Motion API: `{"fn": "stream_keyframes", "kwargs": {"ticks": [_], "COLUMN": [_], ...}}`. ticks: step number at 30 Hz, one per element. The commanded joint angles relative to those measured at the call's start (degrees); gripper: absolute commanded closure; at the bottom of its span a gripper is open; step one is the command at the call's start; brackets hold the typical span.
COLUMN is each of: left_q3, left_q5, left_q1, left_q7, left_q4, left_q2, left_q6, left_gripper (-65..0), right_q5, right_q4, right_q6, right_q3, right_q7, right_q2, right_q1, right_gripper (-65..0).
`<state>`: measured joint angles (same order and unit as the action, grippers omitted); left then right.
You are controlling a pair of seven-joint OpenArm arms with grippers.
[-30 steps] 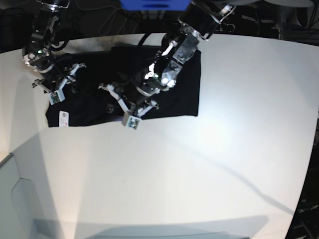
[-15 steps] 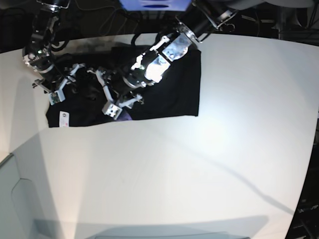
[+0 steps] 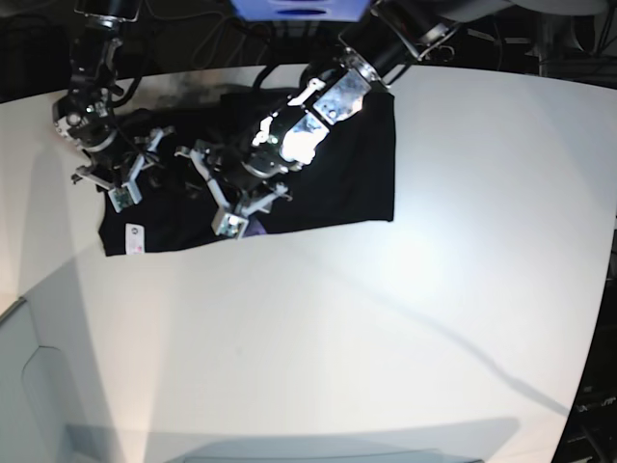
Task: Fold the T-shirt properly
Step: 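Press and smooth the folded layer with the left gripper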
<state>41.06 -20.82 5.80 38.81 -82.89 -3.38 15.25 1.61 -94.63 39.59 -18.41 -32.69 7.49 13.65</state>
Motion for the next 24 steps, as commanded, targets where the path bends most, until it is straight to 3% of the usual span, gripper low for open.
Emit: {"fn": "stream_keyframes", "kwargs": {"ticks": [1, 3, 8, 11, 15, 19, 24], "left_q3": [0.0, 0.0, 0.0, 0.0, -0.4, -0.7, -1.2], "left_q5": [-0.2, -0.3, -0.3, -0.3, -0.1, 0.0, 0.0], "left_q1": [0.9, 0.9, 1.0, 1.0, 1.1, 1.1, 1.2], "left_q7": [-0.8, -0.8, -0.8, -0.4, 3.1, 3.7, 3.3], "left_q4": [-0.6, 0.0, 0.8, 0.9, 2.1, 0.8, -3.7], "left_q2": [-0.8, -0.8, -0.8, -0.8, -0.8, -0.7, -0.4], "left_q6": [0.4, 0.5, 0.5, 0.5, 0.6, 0.7, 4.8], "left_gripper": [-37.4, -34.8, -16.2, -10.4, 0.0, 0.0, -0.2], "right_q5": [0.7, 0.7, 0.7, 0.7, 0.7, 0.7, 0.7], "right_q4": [-0.4, -0.4, -0.3, -0.2, -0.2, -0.2, -0.2], "right_q6": [0.4, 0.4, 0.4, 0.4, 0.4, 0.4, 0.4], "right_q3": [0.0, -0.1, -0.3, -0.3, -0.4, -0.4, -0.4], "right_q7": [-0.6, -0.7, -0.4, -0.4, -0.8, -0.8, -0.8], "right_q2": [0.2, 0.2, 0.2, 0.2, 0.3, 0.5, 0.5], "right_q1": [-0.6, -0.9, -0.9, -0.9, -1.9, -2.2, -2.3], "right_gripper": [-27.3, -27.3, -27.3, -27.3, -27.3, -27.3, -27.3]}}
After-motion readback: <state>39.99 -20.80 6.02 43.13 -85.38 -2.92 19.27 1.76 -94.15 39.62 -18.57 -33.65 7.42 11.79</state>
